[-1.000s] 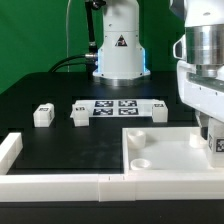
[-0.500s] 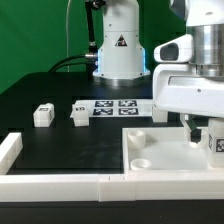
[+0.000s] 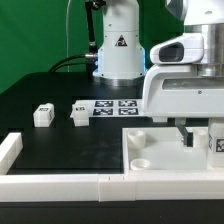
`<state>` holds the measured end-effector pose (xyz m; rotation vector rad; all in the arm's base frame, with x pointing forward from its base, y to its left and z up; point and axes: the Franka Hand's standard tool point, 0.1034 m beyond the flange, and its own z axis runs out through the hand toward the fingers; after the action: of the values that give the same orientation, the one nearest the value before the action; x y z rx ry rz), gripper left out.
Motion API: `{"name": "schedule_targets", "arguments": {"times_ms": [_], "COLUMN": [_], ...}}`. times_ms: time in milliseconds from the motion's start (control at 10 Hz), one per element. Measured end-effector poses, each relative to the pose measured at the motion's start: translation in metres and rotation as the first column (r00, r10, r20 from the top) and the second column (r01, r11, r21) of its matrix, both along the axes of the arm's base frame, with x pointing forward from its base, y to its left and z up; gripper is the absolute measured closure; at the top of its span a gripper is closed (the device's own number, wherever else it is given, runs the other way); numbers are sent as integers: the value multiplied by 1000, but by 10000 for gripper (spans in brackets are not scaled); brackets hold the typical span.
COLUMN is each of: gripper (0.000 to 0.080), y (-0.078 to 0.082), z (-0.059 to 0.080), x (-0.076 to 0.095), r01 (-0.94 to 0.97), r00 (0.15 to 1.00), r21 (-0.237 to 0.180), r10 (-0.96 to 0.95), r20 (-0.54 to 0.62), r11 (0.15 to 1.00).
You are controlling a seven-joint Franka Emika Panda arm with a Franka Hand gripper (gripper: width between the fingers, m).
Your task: Assemble one leg
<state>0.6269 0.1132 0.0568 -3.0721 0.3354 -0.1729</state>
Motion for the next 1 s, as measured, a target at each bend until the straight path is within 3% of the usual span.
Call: {"name": "schedule_targets", "arguments": {"times_ms": [100, 200, 300, 600, 800, 1000], "gripper": [411, 411, 530, 530, 530, 528], "y": [0, 0, 0, 0, 3, 3], "z": [0, 0, -1, -1, -1, -1], "x": [0, 0, 0, 0, 0, -1], "r01": [0, 0, 22, 89, 388, 608], "r00": [1000, 1000, 1000, 996, 922, 794], "r21": [0, 0, 3, 13, 49, 66], "r10": [0, 0, -22, -89, -388, -606], "r20": [0, 0, -2, -3, -18, -48], "r11": [1000, 1000, 1000, 996, 920, 791]}}
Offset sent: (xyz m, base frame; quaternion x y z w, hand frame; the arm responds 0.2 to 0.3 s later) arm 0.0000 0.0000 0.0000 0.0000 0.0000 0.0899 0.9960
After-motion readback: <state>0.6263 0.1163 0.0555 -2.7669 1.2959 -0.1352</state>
